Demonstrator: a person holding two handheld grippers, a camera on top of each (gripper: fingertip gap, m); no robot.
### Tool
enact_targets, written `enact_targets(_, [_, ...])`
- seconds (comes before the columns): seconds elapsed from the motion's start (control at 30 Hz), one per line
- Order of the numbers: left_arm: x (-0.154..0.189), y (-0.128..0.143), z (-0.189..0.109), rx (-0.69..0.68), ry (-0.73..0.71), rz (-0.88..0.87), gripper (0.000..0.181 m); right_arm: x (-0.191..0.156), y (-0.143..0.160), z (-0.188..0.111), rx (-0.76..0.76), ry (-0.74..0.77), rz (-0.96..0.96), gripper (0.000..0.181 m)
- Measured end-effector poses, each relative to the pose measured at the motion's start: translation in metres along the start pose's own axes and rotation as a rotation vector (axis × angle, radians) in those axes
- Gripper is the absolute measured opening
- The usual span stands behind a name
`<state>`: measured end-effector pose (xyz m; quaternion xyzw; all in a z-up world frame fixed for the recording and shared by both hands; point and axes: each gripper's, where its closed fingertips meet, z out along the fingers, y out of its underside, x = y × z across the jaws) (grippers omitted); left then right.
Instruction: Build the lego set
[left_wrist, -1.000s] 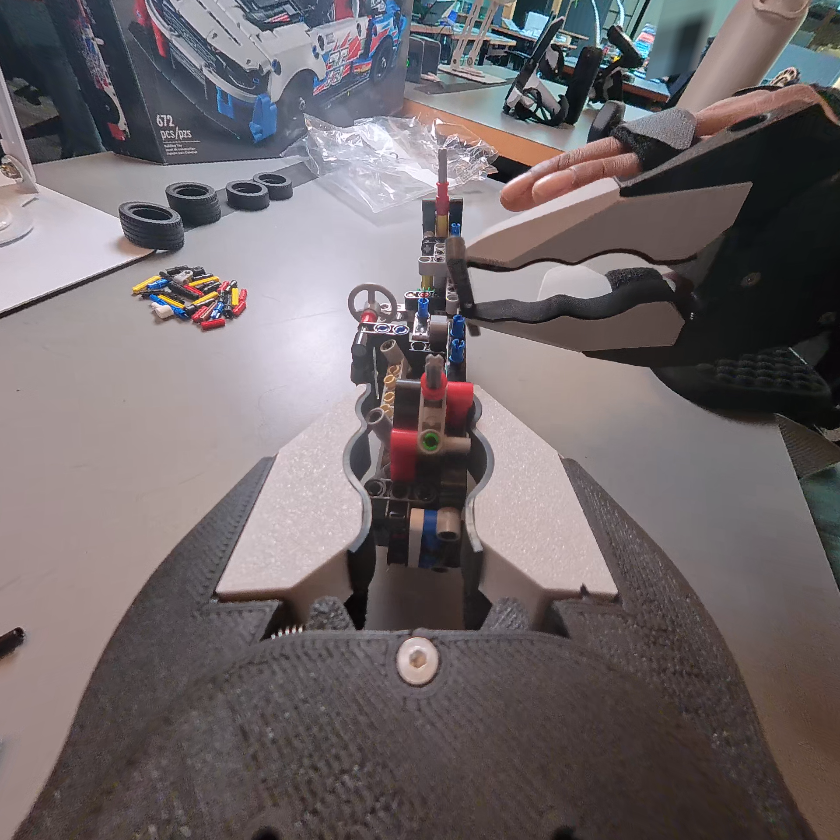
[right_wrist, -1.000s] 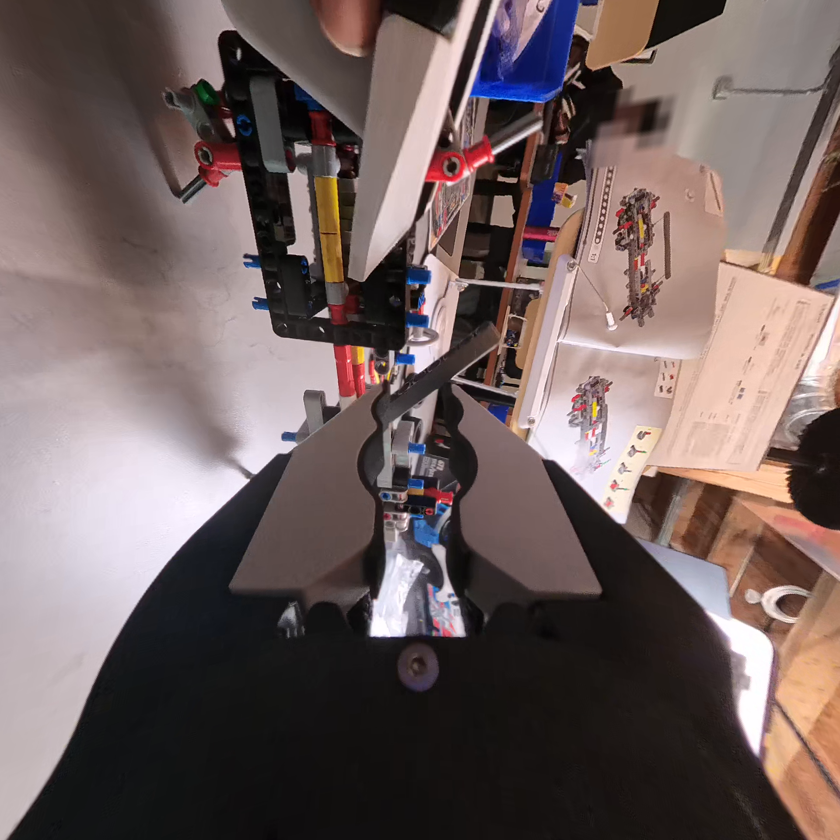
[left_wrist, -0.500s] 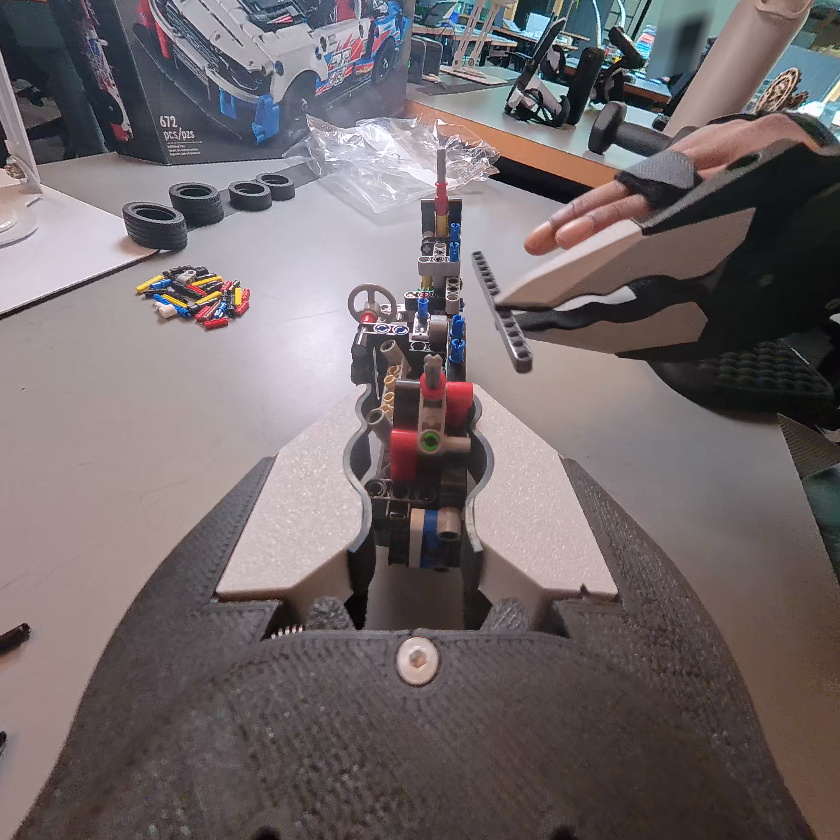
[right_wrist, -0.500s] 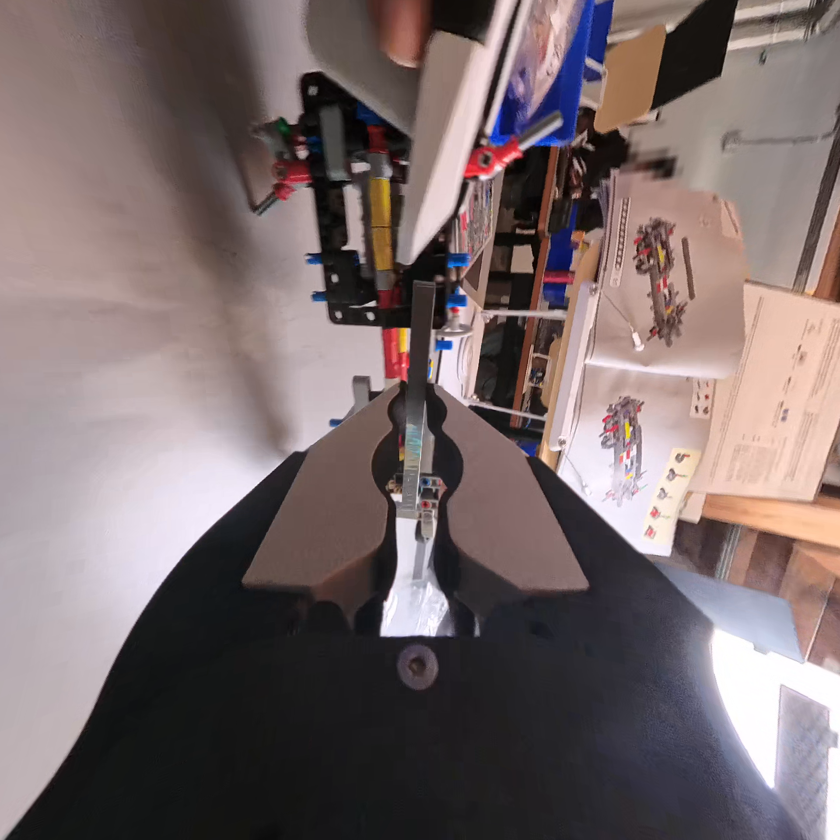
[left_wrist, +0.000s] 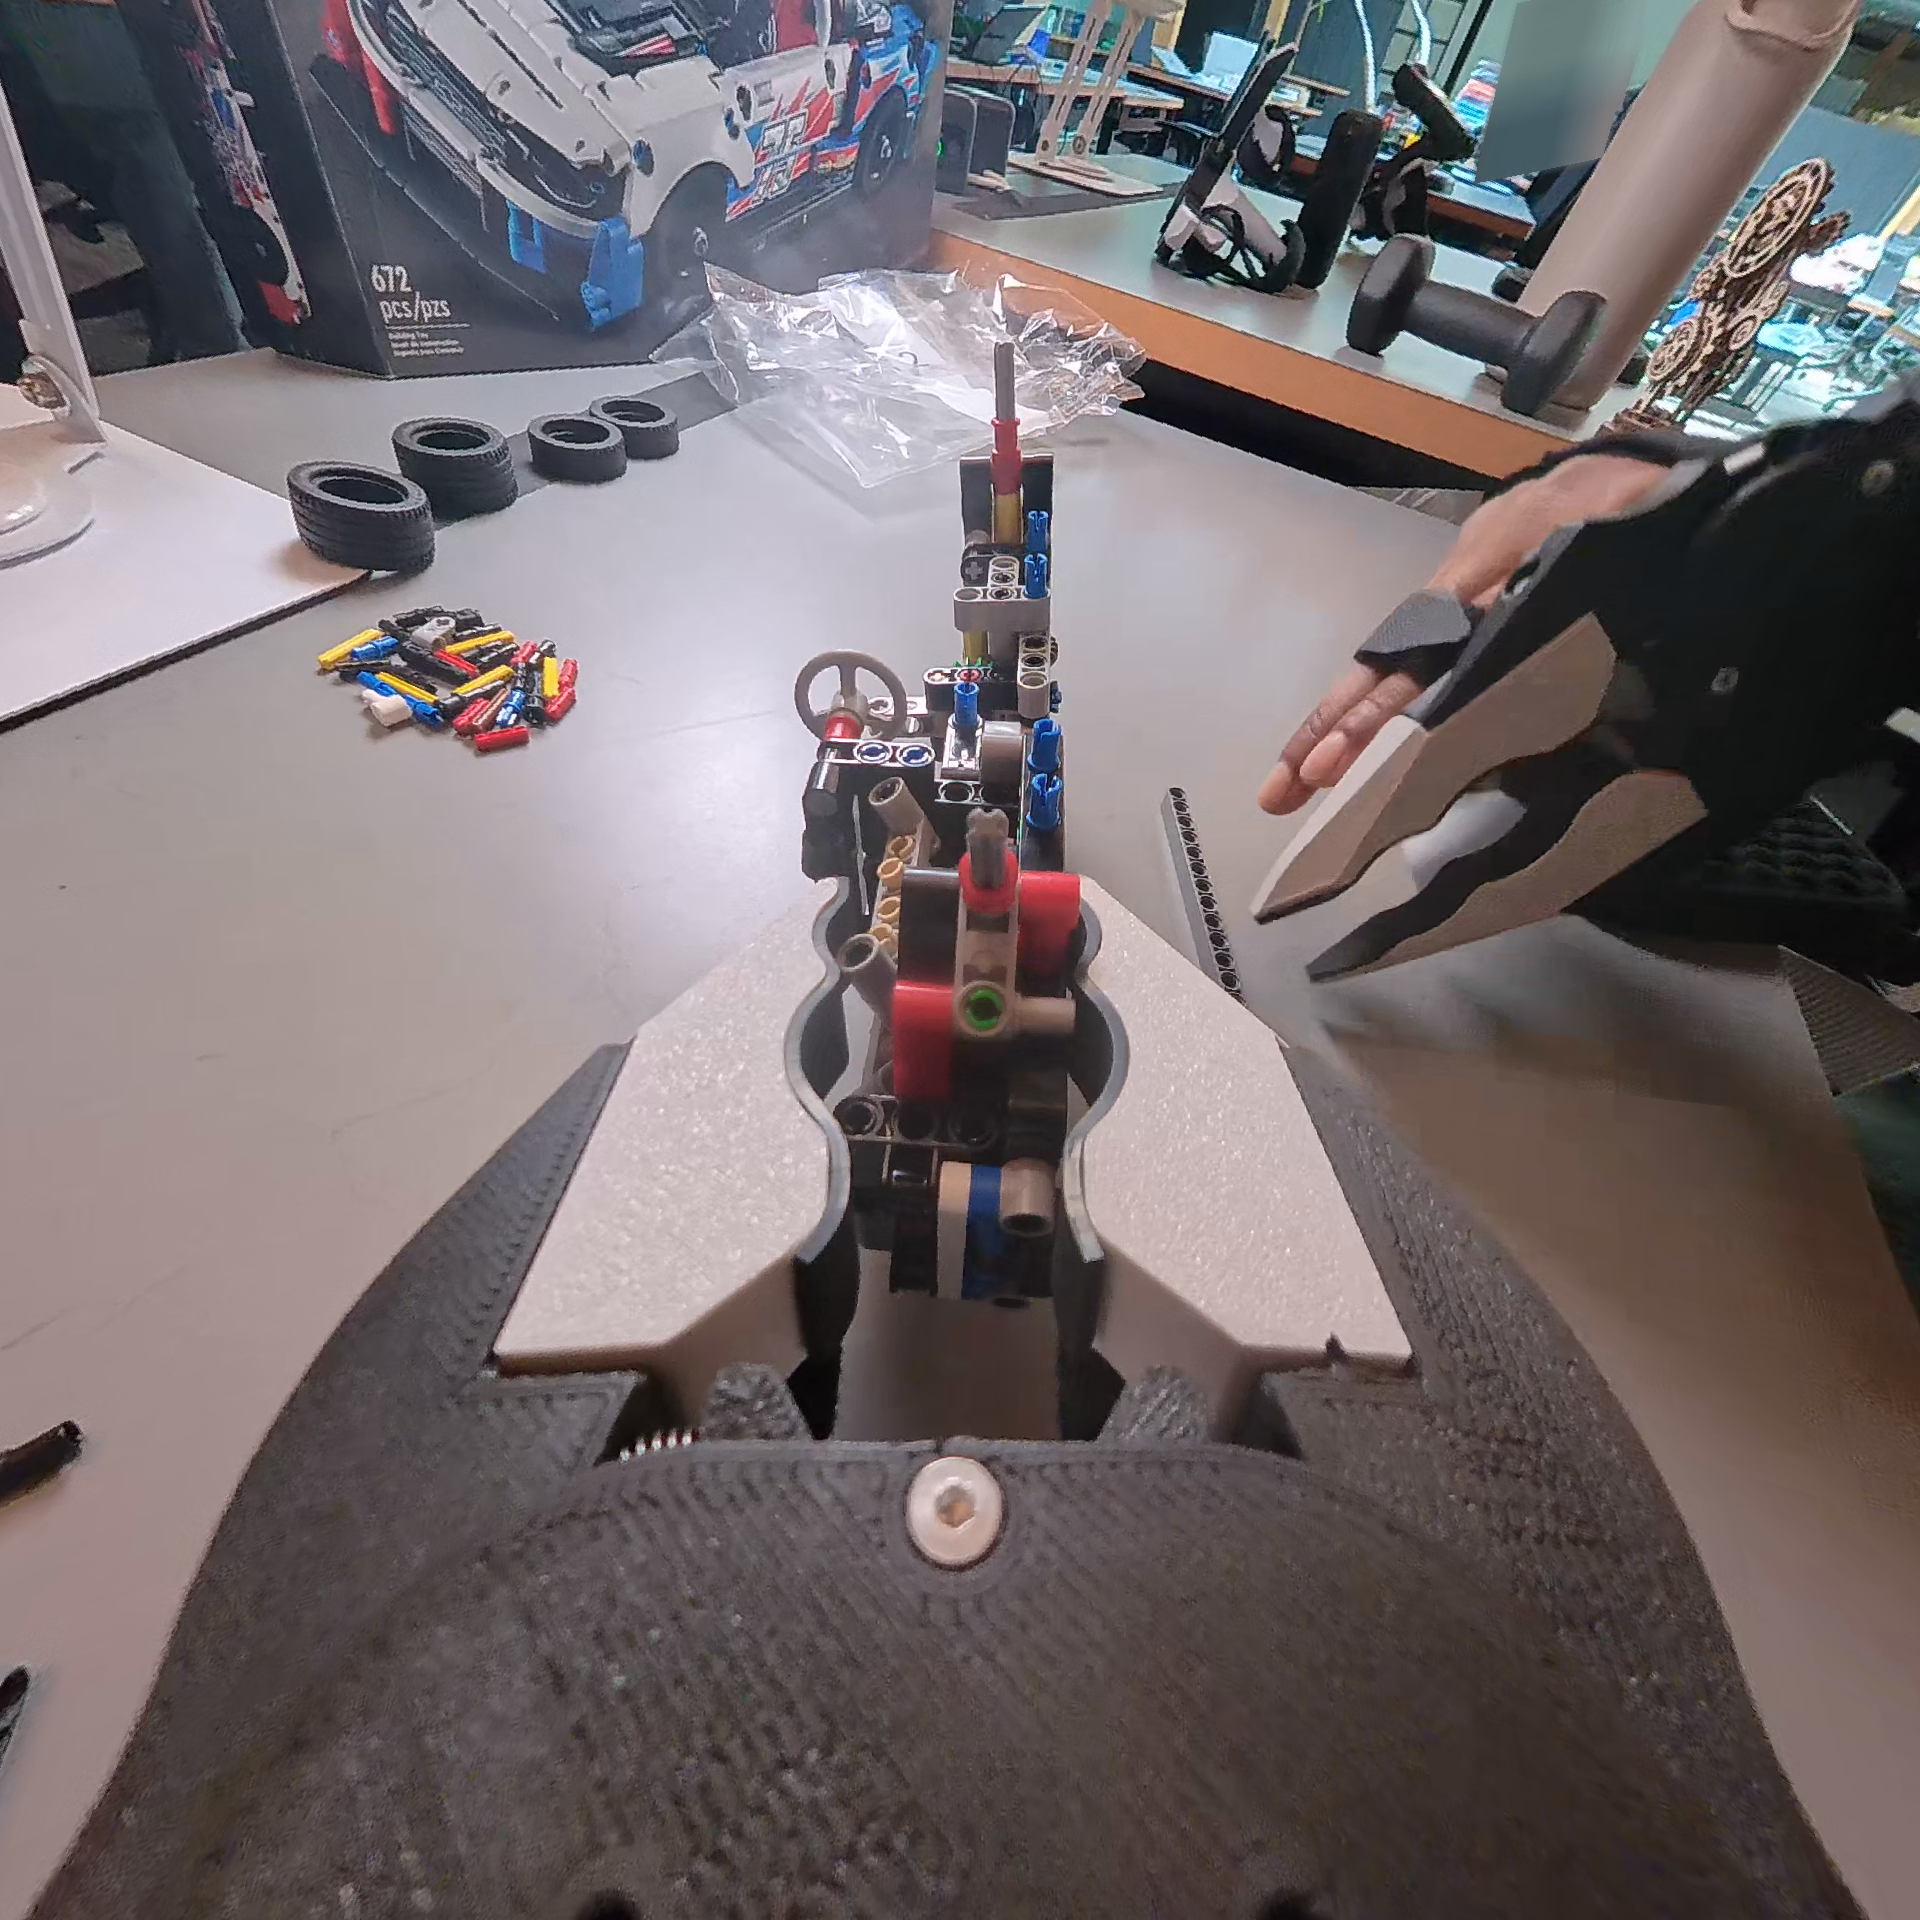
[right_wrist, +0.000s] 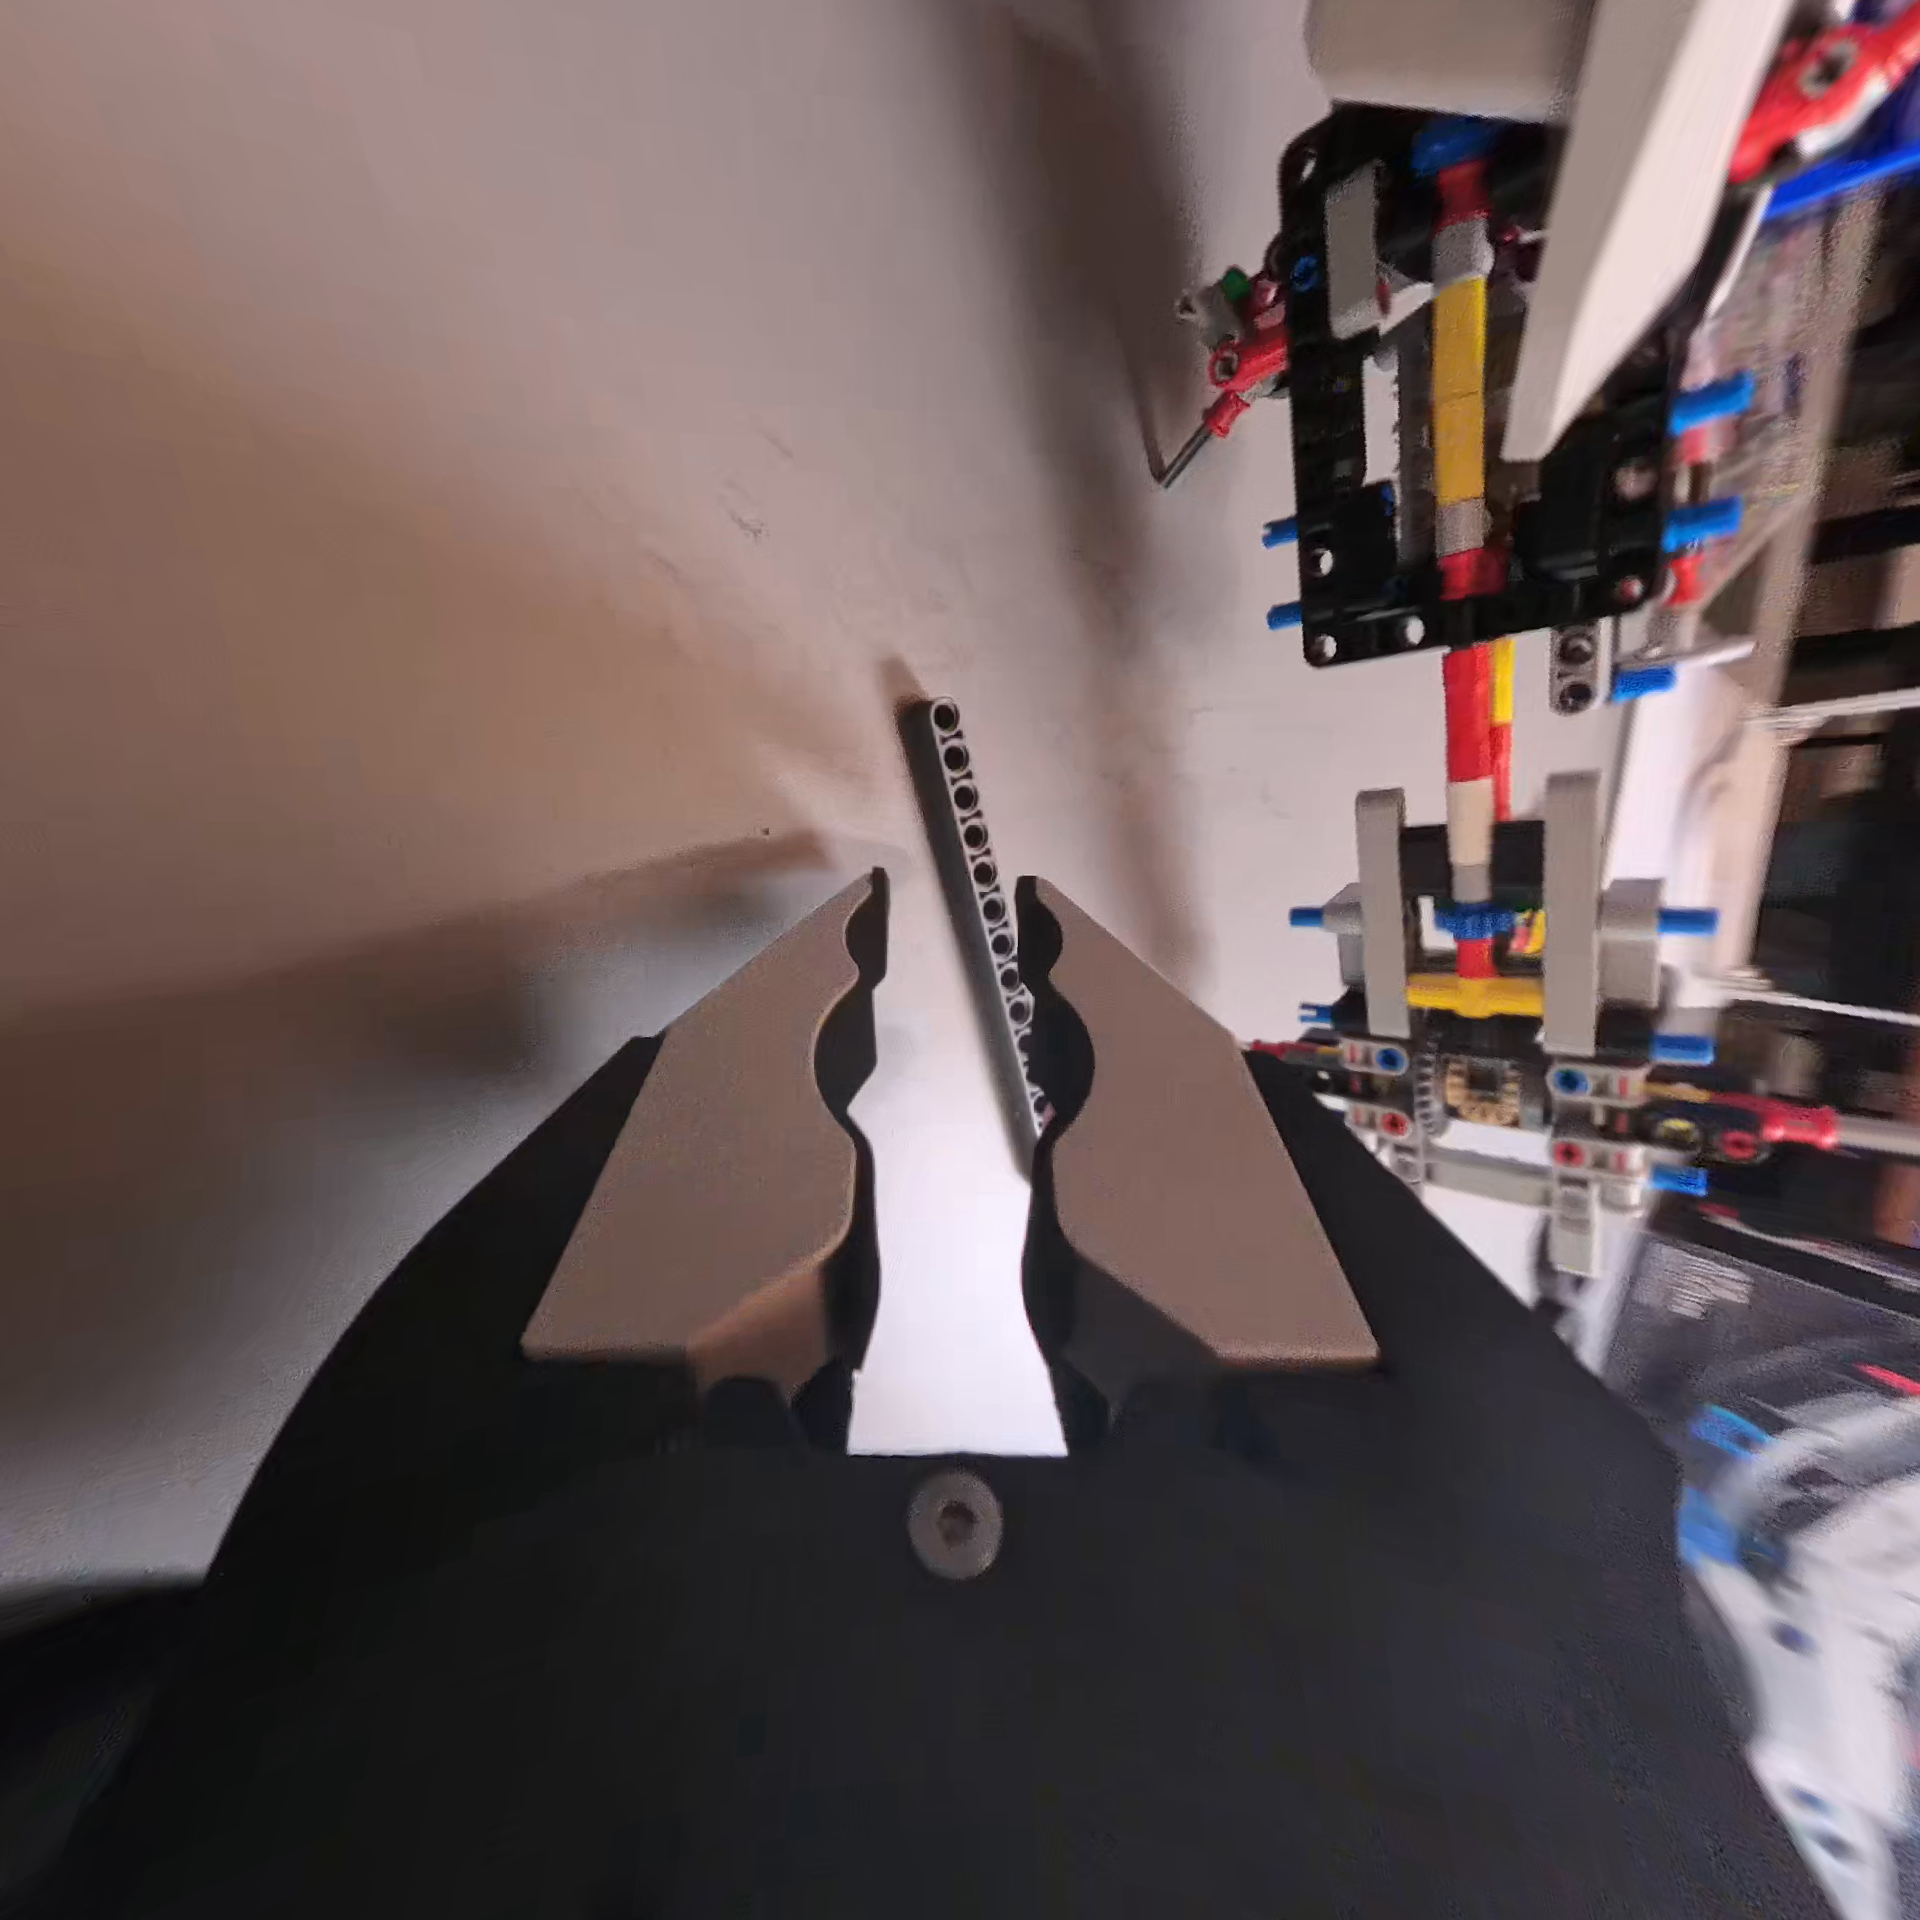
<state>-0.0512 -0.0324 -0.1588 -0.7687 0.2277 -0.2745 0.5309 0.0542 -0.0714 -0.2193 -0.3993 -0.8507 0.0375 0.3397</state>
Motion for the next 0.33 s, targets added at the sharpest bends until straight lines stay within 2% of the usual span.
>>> enact_targets(0.03, [0.0,0.0,0.0,0.001,0.002,0.0,0.036,0.001,0.001,-0.006,0.016,-0.057,0.037,0.021])
enact_targets(0.13, [0.001,0.0,0.0,0.0,0.008,0.006,0.037,0.014,0.01,-0.017,0.038,-0.196,0.119,0.02])
enact_targets(0.33, [0.001,0.001,-0.001,-0.002,0.013,0.015,0.037,0.018,0.027,0.001,-0.009,-0.405,0.086,0.02])
